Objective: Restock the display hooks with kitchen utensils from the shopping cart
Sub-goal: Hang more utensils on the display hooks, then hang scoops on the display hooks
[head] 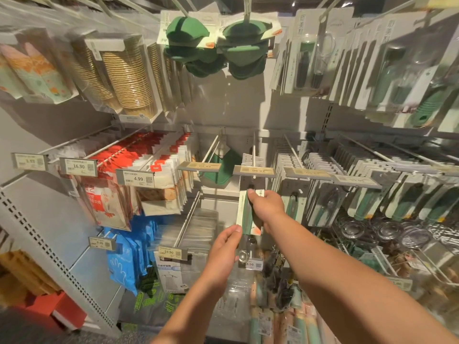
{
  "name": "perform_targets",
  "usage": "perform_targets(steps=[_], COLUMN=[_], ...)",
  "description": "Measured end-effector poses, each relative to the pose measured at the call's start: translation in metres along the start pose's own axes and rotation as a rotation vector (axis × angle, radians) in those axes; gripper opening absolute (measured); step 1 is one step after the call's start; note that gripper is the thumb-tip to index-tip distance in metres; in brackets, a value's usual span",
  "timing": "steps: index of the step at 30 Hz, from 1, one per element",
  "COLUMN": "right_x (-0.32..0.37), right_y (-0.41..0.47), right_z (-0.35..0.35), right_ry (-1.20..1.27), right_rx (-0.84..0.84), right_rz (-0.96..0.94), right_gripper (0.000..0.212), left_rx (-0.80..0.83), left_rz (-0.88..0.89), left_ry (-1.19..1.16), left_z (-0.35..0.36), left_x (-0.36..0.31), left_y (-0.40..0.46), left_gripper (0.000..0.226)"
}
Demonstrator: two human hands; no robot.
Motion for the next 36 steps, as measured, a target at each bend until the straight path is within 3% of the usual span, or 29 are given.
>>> perform_targets(steps=[5,9,13,16,22,28,30,34,36], right_x=[-0.004,-0.041,-0.087,-0.107,-0.143,-0.180,-0.203,-0.250,-0.279], right_y=[0.011,-0.001,-0.017,-0.036,-0.075,-0.157,-0.196,-0.279,-0.317], right_z=[-0.001,-0.015,-0.053,-0.104,-0.238,-0.403,-0.462,-0.563,-0.604], right_ry=[-0.007,-0.049,-0.036,0.078,0.152,0.246,0.243,0.189,0.194], right_rx=[-0.036,0.043,0.079,0.047,-0.192,-0.469,-0.605,-0.906,-1.036], right_rz=[0.116,0.238,0.329,0.356,0.217,0.266,0.268,0.301,0.354], right_gripper=[0.064,0.070,0.044,0.037,0.030,0.018,0.021,0.037,0.037], left_rx=[0.000,0.007,0.024,0.098,0.305,0.626,0.681,0.741,0.843], left_rz=[-0.014,-0.005,-0.041,-0.081,-0.037,-0.078,-0.147,-0.105,-0.062], left_ry=[0.044,0.107,0.210,0.320,0.501,0.610,0.669,0.865,0.940], left_z=[-0.004,-0.006,0.012,0.044,0.158,0.300,0.342,0.427,0.475], left_x=[-0.005,-0.002,0.005,0.019,0.024,0.060,0.083,0.133,0.152], left_y=[0.006,0.015,0.015,0.013,-0.005,-0.053,-0.072,-0.107,-0.137], left_gripper=[0.034,0.032,0.014,0.023,0.019,0.027,0.029,0.016,0.026])
Point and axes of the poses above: each hand's wrist, its own y-axis towards the middle knuckle, its own z-axis out of the palm, x = y × z, the point moved 1 cm from there along y, towards the middle knuckle, and after that the axes turned 11 degrees about y, right-handed, at the moved point
